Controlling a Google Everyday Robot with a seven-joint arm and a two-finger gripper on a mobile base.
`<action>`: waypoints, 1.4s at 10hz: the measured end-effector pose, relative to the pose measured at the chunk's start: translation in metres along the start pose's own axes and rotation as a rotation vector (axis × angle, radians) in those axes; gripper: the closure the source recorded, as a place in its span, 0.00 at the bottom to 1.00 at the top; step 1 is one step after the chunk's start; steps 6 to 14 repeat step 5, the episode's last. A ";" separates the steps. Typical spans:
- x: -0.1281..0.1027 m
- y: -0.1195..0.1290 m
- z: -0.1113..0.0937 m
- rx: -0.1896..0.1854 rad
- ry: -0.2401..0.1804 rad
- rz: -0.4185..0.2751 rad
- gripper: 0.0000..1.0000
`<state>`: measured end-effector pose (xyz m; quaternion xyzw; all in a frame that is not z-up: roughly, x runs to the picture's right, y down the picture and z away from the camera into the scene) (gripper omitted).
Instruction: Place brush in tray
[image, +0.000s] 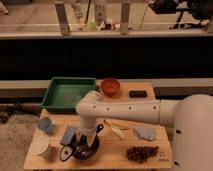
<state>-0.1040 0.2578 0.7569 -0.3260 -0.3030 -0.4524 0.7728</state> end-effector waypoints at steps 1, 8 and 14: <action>0.003 0.001 0.007 0.001 -0.001 0.002 0.59; 0.004 0.001 0.012 -0.004 -0.005 -0.004 0.96; 0.004 0.001 0.012 -0.004 -0.005 -0.004 0.96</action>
